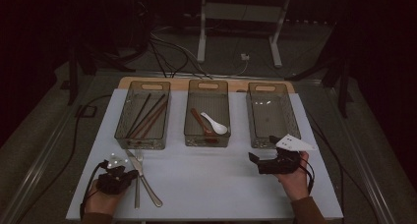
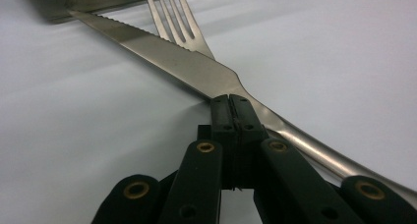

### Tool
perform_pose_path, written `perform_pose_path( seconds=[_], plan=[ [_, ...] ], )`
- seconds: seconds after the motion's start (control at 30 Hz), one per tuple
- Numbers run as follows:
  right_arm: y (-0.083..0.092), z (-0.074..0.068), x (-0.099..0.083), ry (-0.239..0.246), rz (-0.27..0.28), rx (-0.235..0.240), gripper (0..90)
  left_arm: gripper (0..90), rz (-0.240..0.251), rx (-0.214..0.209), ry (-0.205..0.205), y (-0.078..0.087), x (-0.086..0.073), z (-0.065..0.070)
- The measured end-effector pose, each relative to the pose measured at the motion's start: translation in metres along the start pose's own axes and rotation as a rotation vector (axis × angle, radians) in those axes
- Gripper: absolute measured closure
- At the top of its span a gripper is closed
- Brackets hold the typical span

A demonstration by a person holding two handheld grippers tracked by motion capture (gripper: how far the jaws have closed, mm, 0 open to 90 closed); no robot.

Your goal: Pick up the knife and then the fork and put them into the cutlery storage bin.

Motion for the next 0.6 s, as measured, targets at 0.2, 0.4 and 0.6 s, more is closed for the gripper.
perform_pose_path(
  seconds=[0.2, 0.4, 0.6],
  plan=[
    [0.001, 0.0, 0.0, 0.001, 0.002, 0.0, 0.0, 90.0, -0.01, -0.072, -0.028, -0.011, 0.008, 0.034],
    [0.001, 0.0, 0.0, 0.002, 0.004, 0.001, 0.0, 90.0, -0.021, -0.119, -0.081, -0.027, 0.022, 0.068],
    [0.003, 0.002, 0.0, -0.004, 0.008, -0.003, 0.0, 90.0, -0.02, -0.163, -0.127, -0.043, 0.036, 0.102]
  ],
)
Point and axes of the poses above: each handheld gripper's, and its own axes: y roughly backward along the jaws, x roughly out of its top, z roughly to its right, the point moved 8 cm from there along -y, roughly forward along the jaws, and after that the axes turned 1 degree about -x, right-handed, at the moved point
